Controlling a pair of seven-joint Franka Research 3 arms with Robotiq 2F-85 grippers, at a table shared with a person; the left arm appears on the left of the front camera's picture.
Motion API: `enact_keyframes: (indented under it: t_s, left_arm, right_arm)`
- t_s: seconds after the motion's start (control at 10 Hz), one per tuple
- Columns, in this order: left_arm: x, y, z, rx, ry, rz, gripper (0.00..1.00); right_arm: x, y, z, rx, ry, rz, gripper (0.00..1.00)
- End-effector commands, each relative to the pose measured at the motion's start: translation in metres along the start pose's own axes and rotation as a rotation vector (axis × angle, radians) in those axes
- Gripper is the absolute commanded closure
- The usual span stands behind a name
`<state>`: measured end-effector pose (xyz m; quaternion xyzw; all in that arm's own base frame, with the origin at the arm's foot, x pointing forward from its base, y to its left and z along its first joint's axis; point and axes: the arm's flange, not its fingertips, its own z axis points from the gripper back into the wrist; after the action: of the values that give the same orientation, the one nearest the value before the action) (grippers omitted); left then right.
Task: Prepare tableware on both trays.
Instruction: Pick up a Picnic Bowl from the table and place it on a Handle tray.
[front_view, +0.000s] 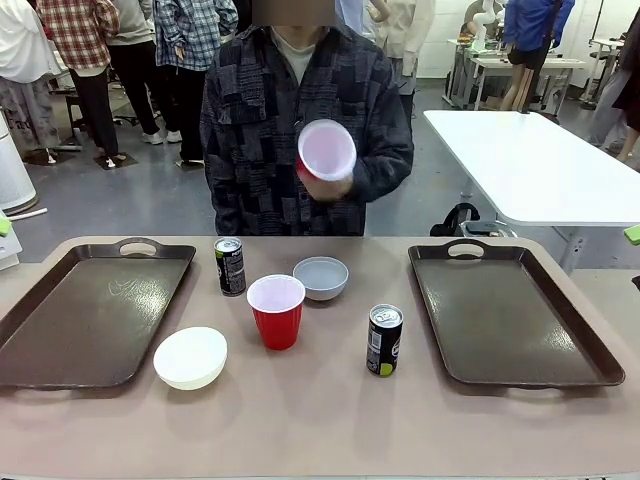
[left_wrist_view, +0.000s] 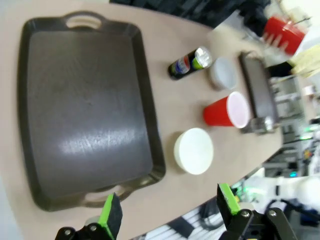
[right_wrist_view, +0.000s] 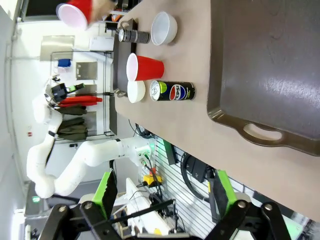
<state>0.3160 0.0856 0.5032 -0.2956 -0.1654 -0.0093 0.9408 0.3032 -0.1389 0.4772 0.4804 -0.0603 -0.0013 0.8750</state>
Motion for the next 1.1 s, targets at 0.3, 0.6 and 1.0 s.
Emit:
enact_keyframes:
  t_s: [0.3,0.6,1.0]
  left_arm:
    - [-0.001,-0.093,-0.097,0.390,0.167,-0.160,0.00]
    - [-0.013,-0.126,-0.178,0.510,0.223,-0.238,0.00]
    - [-0.027,-0.120,-0.250,0.546,0.271,-0.271,0.00]
  right_arm:
    - [0.000,0.000,0.001,0.011,-0.002,0.004,0.00]
    - [0.000,0.000,0.001,0.011,-0.002,0.004,0.00]
    - [0.000,0.000,0.001,0.011,-0.002,0.004,0.00]
